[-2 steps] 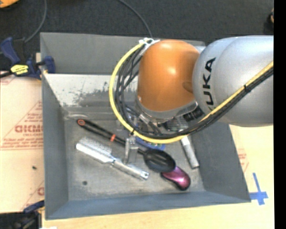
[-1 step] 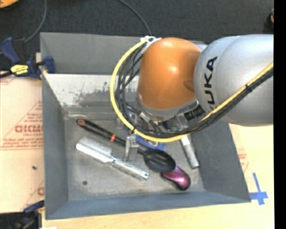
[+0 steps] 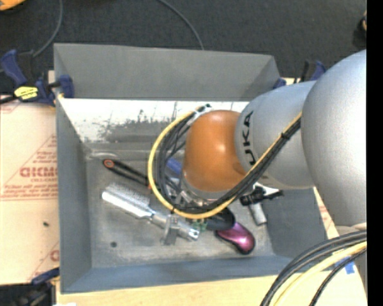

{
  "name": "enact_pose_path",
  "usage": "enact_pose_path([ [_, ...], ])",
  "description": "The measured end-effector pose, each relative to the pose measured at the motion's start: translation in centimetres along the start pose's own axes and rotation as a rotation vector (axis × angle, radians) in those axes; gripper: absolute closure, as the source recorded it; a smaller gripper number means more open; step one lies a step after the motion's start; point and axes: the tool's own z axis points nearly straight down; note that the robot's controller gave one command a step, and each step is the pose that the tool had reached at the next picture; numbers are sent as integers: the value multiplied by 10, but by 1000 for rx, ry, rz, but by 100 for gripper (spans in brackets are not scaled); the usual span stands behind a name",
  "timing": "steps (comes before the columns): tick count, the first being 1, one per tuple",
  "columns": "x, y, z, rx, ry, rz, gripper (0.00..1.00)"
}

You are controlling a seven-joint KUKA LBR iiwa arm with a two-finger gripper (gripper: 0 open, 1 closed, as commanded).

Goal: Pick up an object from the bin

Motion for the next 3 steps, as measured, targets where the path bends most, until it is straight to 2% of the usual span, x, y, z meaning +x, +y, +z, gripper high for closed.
enact_pose_path([
  [1, -13, -6, -42, 0, -3, -10, 0],
  [2, 16, 13, 0, 0, 1, 213, 0],
  [3, 1, 29, 46, 1, -1, 107, 0],
])
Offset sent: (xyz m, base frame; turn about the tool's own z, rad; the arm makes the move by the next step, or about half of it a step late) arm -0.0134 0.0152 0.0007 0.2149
